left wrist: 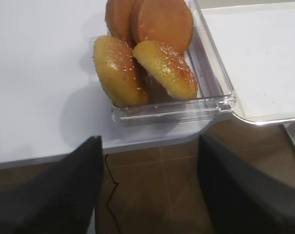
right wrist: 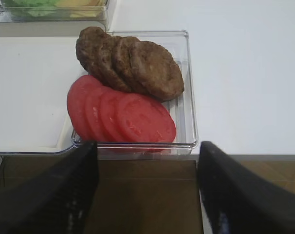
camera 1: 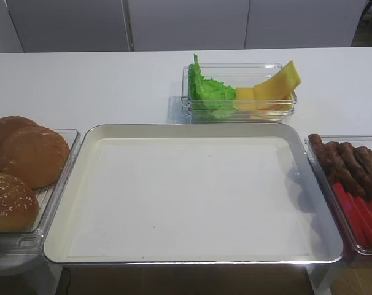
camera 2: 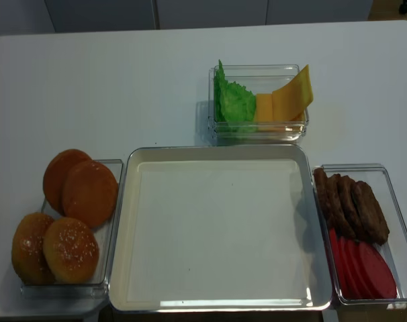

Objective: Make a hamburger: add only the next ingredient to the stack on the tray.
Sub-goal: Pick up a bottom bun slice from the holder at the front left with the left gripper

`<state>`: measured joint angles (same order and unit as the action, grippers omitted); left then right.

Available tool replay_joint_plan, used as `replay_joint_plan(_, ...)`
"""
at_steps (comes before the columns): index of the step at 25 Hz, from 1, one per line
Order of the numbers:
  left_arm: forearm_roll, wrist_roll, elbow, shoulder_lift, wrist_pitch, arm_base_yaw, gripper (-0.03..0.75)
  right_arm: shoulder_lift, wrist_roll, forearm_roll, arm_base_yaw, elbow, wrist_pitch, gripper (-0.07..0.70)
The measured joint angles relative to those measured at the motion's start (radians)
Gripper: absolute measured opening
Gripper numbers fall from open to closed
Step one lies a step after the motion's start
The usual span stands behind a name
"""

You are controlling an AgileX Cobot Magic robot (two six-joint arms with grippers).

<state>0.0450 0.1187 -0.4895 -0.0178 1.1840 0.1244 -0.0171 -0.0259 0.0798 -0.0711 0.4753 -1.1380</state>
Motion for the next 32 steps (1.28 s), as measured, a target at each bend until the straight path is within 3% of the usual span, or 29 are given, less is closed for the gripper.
replay_joint_plan(24, 0.000, -0.002, -0.004, 0.000, 0.000, 0.000, 0.450, 0.000, 0.000, 0.000, 0.000, 0.000, 0.000, 0.495)
replay_joint_plan(32, -0.004, 0.050, -0.008, 0.000, -0.002, 0.000, 0.450, 0.000, 0.000, 0.000, 0.000, 0.000, 0.000, 0.495)
